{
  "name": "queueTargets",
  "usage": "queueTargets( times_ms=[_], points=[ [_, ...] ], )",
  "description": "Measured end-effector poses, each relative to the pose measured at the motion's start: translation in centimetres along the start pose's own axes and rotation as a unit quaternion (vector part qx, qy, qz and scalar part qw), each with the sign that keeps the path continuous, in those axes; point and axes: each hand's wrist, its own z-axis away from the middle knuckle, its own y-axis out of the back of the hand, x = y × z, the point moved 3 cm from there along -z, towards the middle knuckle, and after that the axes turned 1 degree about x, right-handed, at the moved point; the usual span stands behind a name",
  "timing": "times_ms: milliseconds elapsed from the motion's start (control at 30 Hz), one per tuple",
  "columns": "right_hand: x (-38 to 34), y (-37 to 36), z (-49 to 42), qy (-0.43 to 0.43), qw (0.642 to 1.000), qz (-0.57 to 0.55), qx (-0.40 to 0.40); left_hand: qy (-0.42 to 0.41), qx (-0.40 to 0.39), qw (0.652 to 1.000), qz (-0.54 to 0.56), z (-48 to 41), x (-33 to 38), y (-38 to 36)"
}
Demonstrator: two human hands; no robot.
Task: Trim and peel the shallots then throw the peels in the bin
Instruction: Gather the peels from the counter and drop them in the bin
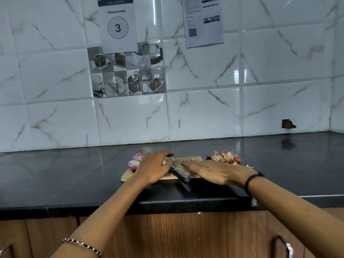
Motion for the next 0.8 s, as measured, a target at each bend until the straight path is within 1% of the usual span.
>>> queueTargets(
  times_ms=[100,167,300,367,433,500,633,733,800],
  points=[
    [-1.2,-0.3,-1.4,-0.003,1.0,0.01,-0.027,0.024,-0.039,0.999,0.028,-0.2,-0.2,-1.0],
    [-0.9,0.0,-2.3,-0.023,0.999,0.023,-0.028,0.038,-0.047,0.997,0.05,-0.4,-0.7,-1.2],
    [0.7,0.2,-4.5,-0.086,0.993,0.077,0.003,0.035,-0.035,0.998,0.042,-0.5,-0.7,-1.4],
    [0.1,-0.1,-4.9,-0.053,0.996,0.07,-0.007,0.036,-0.029,0.998,0.042,-0.6,-0.8,-1.5],
    [-0.8,-0.2,-4.8,-0.034,0.999,0.031,-0.025,0.038,-0.024,0.998,0.05,-0.7,-0.9,-1.5],
    [-0.7,-0.3,-5.4,-0.045,0.998,0.023,-0.022,0.041,-0.024,0.997,0.054,-0.8,-1.0,-1.5],
    [1.0,-1.0,-6.9,-0.094,0.993,0.067,0.002,0.042,-0.022,0.998,0.044,-0.7,-0.8,-1.5],
    [1.5,-1.1,-7.0,-0.102,0.992,0.068,0.001,0.04,-0.021,0.998,0.037,-0.7,-0.5,-1.3],
    [2.0,-0.9,-6.9,-0.131,0.988,0.076,0.009,0.039,-0.021,0.999,0.033,-0.7,-0.4,-1.3]
  ],
)
